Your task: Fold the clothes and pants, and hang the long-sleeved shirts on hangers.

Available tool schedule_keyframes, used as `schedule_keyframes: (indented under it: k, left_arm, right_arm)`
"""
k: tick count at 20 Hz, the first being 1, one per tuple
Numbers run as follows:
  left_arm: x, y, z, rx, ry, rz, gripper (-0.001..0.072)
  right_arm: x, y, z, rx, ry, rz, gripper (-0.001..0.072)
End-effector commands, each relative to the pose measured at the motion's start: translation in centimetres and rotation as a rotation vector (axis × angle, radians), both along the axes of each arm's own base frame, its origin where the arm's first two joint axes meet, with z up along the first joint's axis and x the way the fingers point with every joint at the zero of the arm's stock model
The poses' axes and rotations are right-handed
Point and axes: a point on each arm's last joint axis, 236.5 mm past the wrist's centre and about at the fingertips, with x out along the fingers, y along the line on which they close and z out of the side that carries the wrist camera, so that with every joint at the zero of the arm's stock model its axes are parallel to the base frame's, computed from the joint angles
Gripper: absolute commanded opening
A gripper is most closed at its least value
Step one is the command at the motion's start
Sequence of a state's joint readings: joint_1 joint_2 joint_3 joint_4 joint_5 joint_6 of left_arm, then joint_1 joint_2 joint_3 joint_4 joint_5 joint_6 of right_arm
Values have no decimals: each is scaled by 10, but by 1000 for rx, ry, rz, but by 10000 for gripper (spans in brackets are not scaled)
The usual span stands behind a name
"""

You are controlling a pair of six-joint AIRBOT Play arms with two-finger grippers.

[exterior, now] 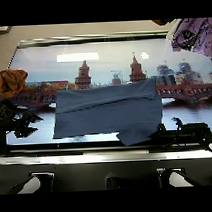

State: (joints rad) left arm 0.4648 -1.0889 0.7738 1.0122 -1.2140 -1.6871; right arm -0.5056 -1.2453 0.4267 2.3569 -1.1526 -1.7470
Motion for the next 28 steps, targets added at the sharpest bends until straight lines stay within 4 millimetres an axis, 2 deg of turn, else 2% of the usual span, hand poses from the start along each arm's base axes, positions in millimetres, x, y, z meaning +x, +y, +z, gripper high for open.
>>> schedule_keyframes:
  k: [1, 4, 7, 10, 18, 19, 21, 22, 25, 28]
  left_arm:
    - [-1, 1, 0, 3, 0, -1, 618]
    - [-13, 0, -10, 10, 38, -30, 617]
    - [-35, -11, -30, -27, 116, -71, 617]
    - [-49, -21, -47, -60, 170, -98, 615]
    - [-58, -60, -80, -79, 266, -253, 597]
    - [-55, -63, -84, -74, 267, -246, 568]
    - [-44, -63, -86, -62, 231, -221, 72]
    - [-37, -61, -85, -56, 210, -205, 18]
    - [-27, -57, -83, -42, 190, -177, 17]
    - [-31, -60, -70, -48, 178, -223, 14]
  right_arm:
    - [6, -6, -6, -31, -23, -14, 33]
    - [6, -5, -3, -29, -28, -10, 32]
    - [7, -5, 3, -33, -49, -3, 32]
    - [7, -4, 6, -32, -57, 3, 32]
    - [6, -2, 7, -28, -70, 26, 31]
    - [6, -3, 8, -30, -73, 25, 30]
    - [9, -4, 11, -41, -93, 28, 30]
    - [11, -6, 13, -53, -108, 27, 30]
    - [18, -11, 26, -96, -172, 20, 29]
    - [20, -9, 45, -103, -211, 18, 29]
